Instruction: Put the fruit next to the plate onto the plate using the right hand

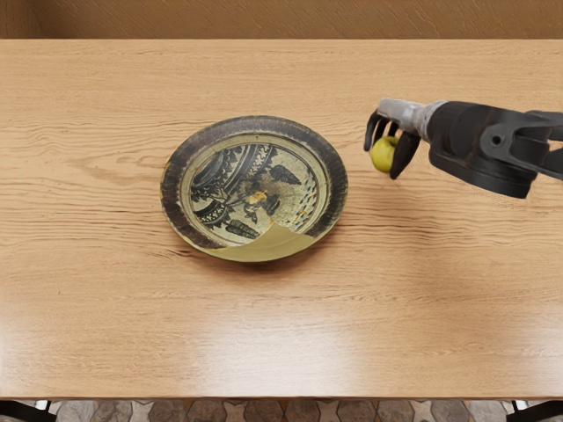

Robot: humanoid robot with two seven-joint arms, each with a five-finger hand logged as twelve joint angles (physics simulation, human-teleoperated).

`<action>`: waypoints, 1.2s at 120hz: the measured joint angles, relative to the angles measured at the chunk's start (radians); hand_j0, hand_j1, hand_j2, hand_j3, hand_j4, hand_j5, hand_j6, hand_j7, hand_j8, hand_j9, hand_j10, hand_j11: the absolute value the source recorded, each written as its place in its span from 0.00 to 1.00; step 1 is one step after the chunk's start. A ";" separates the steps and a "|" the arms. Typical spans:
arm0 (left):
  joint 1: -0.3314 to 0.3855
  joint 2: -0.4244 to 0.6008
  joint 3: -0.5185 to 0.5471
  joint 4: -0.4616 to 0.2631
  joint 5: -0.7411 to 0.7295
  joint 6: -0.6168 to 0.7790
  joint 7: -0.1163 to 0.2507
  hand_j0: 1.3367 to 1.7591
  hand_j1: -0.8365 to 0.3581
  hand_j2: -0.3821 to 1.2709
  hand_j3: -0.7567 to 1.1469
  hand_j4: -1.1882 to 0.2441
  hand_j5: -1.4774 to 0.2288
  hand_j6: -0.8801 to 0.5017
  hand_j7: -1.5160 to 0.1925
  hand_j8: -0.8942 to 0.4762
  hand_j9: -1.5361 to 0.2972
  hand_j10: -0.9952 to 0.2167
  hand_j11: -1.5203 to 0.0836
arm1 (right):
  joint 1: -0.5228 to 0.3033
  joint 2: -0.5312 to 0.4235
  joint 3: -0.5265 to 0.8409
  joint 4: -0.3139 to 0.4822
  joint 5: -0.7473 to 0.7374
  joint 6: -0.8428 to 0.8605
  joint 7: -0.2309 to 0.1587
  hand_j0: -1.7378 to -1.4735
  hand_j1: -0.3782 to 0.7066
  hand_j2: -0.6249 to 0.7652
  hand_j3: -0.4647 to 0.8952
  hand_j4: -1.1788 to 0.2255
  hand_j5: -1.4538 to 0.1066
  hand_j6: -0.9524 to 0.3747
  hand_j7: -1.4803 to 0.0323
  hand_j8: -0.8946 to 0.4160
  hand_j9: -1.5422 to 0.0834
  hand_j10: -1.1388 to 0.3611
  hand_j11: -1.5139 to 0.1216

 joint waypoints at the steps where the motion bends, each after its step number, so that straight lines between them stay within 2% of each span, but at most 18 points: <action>1: 0.000 0.000 0.000 0.000 0.000 0.000 0.000 0.76 0.99 0.23 0.40 0.83 0.87 0.64 0.89 0.65 0.84 0.82 0.95 | 0.002 0.000 0.002 0.000 0.000 0.002 0.000 0.33 0.52 0.54 0.34 0.34 0.29 0.35 0.35 0.37 0.33 0.36 0.30; 25: 0.000 0.000 0.000 0.000 0.000 0.000 0.000 0.76 0.99 0.23 0.40 0.83 0.87 0.64 0.89 0.65 0.84 0.82 0.95 | 0.034 0.083 0.047 -0.023 0.002 0.026 0.000 0.32 0.53 0.55 0.34 0.34 0.29 0.36 0.35 0.38 0.33 0.37 0.29; 54: 0.000 0.000 0.000 0.000 0.000 0.000 0.000 0.76 0.99 0.23 0.40 0.83 0.87 0.64 0.89 0.65 0.84 0.82 0.95 | 0.036 0.231 0.100 -0.053 -0.013 0.003 0.000 0.32 0.54 0.57 0.34 0.34 0.28 0.37 0.35 0.38 0.32 0.37 0.29; 66: 0.000 0.000 0.000 0.000 0.000 0.000 0.000 0.76 0.99 0.23 0.40 0.83 0.87 0.64 0.89 0.65 0.84 0.82 0.95 | 0.024 0.290 0.081 -0.079 -0.032 -0.055 -0.001 0.31 0.57 0.64 0.34 0.33 0.27 0.37 0.34 0.37 0.31 0.35 0.28; 82: 0.000 0.000 0.000 0.000 0.000 0.000 0.000 0.76 0.99 0.23 0.40 0.83 0.87 0.64 0.89 0.65 0.84 0.82 0.95 | 0.013 0.348 0.008 -0.093 -0.046 -0.182 -0.001 0.32 0.57 0.68 0.34 0.32 0.28 0.35 0.33 0.35 0.32 0.33 0.29; 105: 0.000 0.000 0.000 0.000 0.000 0.000 0.000 0.76 0.99 0.23 0.40 0.83 0.87 0.64 0.89 0.65 0.84 0.82 0.95 | -0.044 0.409 -0.064 -0.119 -0.057 -0.304 -0.002 0.32 0.55 0.66 0.34 0.31 0.29 0.33 0.33 0.34 0.32 0.32 0.31; 118: 0.000 0.000 0.000 0.000 0.000 0.000 0.000 0.76 0.99 0.23 0.40 0.83 0.87 0.64 0.89 0.65 0.84 0.82 0.95 | -0.081 0.431 -0.074 -0.151 -0.069 -0.321 -0.002 0.32 0.59 0.69 0.34 0.32 0.29 0.34 0.34 0.35 0.33 0.32 0.31; 122: 0.000 0.000 0.000 0.000 0.000 0.000 0.000 0.76 0.99 0.23 0.40 0.83 0.87 0.64 0.89 0.65 0.84 0.82 0.95 | -0.087 0.440 -0.075 -0.161 -0.071 -0.324 -0.002 0.32 0.60 0.74 0.34 0.32 0.29 0.34 0.34 0.35 0.33 0.32 0.32; 129: 0.000 0.000 0.000 0.000 0.000 0.000 0.000 0.76 0.99 0.23 0.40 0.83 0.87 0.64 0.89 0.65 0.84 0.82 0.95 | -0.094 0.453 -0.077 -0.177 -0.073 -0.326 -0.002 0.32 0.58 0.68 0.34 0.32 0.31 0.33 0.35 0.34 0.35 0.31 0.33; 133: 0.000 0.000 0.000 0.000 0.000 0.000 0.000 0.76 0.99 0.23 0.40 0.83 0.87 0.64 0.89 0.65 0.84 0.82 0.95 | -0.097 0.458 -0.077 -0.185 -0.075 -0.327 -0.002 0.32 0.57 0.67 0.34 0.34 0.33 0.33 0.37 0.33 0.37 0.32 0.35; 144: 0.000 0.000 0.000 0.000 0.000 0.000 0.000 0.76 0.99 0.23 0.40 0.83 0.87 0.64 0.89 0.65 0.84 0.82 0.95 | -0.103 0.474 -0.061 -0.216 -0.070 -0.326 -0.003 0.31 0.38 0.59 0.34 0.51 0.54 0.46 0.58 0.45 0.57 0.47 0.55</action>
